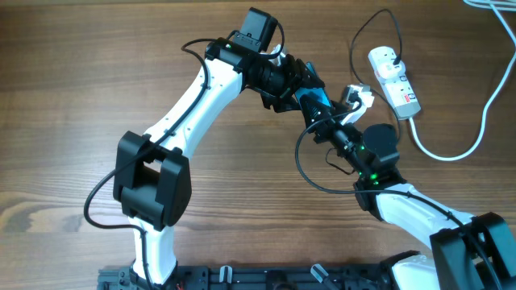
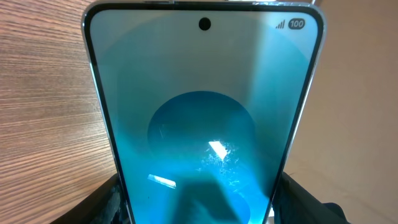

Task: Plug charger to phone and switch on socket
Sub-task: 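Pass the phone to the right gripper, open the left gripper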

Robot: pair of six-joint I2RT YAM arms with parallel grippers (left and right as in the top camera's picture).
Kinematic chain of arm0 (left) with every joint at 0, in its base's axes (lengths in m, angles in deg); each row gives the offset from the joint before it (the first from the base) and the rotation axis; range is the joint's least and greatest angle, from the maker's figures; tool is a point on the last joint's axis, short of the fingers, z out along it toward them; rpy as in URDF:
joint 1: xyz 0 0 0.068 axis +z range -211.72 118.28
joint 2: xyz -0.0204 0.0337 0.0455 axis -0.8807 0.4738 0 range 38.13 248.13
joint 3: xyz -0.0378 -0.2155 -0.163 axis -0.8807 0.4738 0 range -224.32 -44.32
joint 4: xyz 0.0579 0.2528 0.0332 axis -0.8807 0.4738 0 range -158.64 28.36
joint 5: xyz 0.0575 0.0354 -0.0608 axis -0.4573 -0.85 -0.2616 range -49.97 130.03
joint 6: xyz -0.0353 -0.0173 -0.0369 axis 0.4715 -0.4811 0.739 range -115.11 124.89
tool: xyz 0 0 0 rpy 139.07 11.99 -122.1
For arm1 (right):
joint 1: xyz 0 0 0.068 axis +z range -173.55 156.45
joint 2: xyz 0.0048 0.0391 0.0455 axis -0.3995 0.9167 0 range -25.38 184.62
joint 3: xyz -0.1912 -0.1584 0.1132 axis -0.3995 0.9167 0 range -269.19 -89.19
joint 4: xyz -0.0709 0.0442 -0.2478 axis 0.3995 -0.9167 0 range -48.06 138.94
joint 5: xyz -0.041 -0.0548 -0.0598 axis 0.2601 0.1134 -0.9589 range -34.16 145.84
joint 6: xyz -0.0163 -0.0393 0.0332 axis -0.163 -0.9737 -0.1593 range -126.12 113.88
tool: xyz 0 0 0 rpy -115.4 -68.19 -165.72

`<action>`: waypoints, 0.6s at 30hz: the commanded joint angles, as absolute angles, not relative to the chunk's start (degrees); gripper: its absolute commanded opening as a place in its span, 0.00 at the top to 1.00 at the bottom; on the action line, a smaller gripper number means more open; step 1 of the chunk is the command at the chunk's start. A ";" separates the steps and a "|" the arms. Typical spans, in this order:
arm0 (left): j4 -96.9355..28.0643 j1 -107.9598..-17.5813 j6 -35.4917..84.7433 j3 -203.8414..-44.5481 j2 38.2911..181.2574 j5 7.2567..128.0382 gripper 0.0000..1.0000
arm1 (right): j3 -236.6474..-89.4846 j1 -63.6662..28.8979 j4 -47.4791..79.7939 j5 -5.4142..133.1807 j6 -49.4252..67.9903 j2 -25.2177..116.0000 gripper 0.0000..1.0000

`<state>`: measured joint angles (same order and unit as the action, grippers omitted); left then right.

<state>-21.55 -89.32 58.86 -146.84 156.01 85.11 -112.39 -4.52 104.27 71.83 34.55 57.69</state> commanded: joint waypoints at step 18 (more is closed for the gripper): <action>-21.70 -89.73 58.45 -148.26 156.21 87.25 0.42 | -113.57 -4.22 106.35 75.35 39.49 58.14 0.95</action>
<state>-21.38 -88.99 58.89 -147.47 155.99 86.03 -112.33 -5.48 104.03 70.15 35.90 58.32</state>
